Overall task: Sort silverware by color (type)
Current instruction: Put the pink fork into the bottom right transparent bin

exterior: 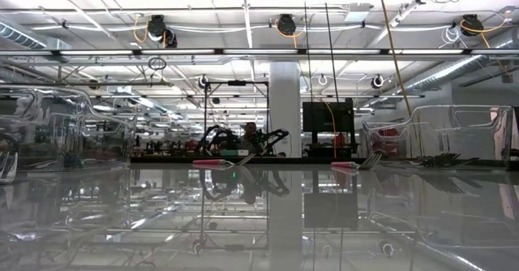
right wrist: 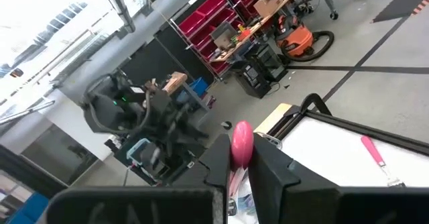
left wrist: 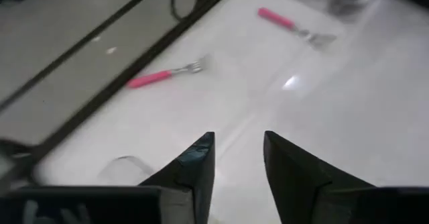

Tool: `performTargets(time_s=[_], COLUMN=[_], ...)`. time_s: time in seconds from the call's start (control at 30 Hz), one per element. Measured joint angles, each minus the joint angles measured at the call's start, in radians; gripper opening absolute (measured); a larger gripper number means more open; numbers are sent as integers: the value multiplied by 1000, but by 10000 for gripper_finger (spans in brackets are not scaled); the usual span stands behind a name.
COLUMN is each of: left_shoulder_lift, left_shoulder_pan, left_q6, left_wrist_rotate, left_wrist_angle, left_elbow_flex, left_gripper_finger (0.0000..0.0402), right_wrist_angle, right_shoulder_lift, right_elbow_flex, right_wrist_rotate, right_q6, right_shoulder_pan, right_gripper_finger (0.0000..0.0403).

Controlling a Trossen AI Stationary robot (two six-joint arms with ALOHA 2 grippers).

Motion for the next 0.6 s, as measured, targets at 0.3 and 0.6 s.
performTargets(time_s=[0.3, 0.6], left_shoulder_lift=[-263, -501], left_shoulder_pan=[-84, -122], left_q6=[-6, 47], left_wrist_rotate=[77, 83], left_wrist_angle=[457, 484], left_elbow_flex=[-474, -630], left_gripper_finger=[101, 97], right_wrist_angle=[-16, -62], right_shoulder_lift=[26, 57], right_elbow_flex=[0, 0], right_wrist_rotate=[2, 0], right_q6=[93, 133], right_shoulder_pan=[0, 40], right_gripper_finger=[27, 27])
